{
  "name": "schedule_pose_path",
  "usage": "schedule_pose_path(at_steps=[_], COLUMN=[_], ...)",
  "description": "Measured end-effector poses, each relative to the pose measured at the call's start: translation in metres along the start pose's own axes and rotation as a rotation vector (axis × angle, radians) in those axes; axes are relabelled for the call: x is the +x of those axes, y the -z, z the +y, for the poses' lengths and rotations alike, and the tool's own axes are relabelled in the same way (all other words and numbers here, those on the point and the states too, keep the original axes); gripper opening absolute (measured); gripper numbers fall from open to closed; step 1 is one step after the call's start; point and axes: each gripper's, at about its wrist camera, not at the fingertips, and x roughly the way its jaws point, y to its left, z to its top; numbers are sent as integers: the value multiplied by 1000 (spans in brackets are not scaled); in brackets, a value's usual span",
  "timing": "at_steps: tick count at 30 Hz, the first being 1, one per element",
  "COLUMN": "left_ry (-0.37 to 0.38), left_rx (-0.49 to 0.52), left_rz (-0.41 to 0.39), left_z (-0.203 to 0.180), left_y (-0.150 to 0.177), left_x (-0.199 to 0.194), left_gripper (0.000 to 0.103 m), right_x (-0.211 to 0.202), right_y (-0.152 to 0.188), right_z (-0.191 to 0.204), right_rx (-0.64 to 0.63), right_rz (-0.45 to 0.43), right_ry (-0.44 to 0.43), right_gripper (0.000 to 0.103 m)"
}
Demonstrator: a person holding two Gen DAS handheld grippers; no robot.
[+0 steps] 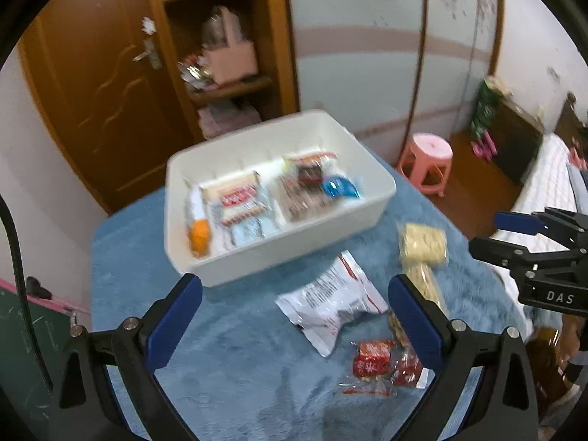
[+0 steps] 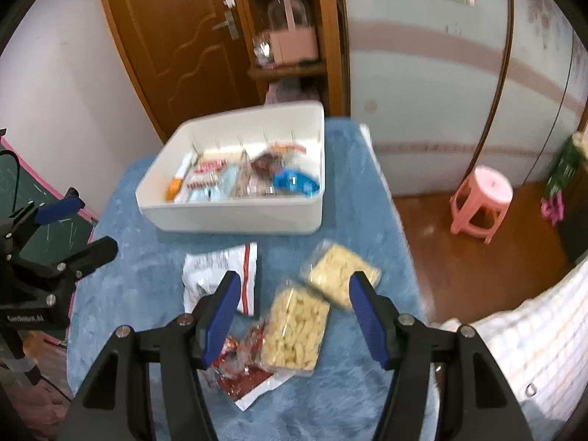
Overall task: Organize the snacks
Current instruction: 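Grasp the white printed chip bag with the left tool while the right grasps the clear puff bag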
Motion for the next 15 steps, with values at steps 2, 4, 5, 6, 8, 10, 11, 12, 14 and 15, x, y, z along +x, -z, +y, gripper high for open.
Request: schedule_pose_path(at_steps=[2, 4, 5, 6, 8, 10, 11, 12, 14, 15], left_ry=[28, 37, 40, 46, 60, 72, 79, 82, 84, 82], left_rx=[35, 74, 86, 102, 130, 154, 170, 180, 198, 204], left_rz=[38, 75, 89, 110, 150, 184, 206, 218, 243, 253], left_z=[-8, -16, -19, -22, -26, -31, -33, -34, -34, -34], left_y=[5, 13, 15, 19, 25, 30, 33, 35, 39, 39], left_x=[17, 37, 44, 53, 71, 86, 96, 103, 116, 121], left_gripper=[101, 101, 101, 101, 101, 101, 101, 101, 101, 101], right_x=[16, 31, 40, 47, 65, 80, 86, 92, 101, 107], right_y=[8, 17, 21, 26, 35, 42, 45, 48, 51, 52], right_z=[-6, -10, -12, -14, -19, -22, -24, -26, -31, -31], right_rx=[22, 42, 52, 60, 88, 113, 125, 140, 184, 198], right_rz=[38, 72, 92, 106, 146, 182, 196, 208, 222, 238], right_ry=[-21, -31, -37, -41, -56, -66, -71, -92, -148, -159], right_gripper=[62, 62, 62, 62, 62, 62, 62, 62, 62, 62])
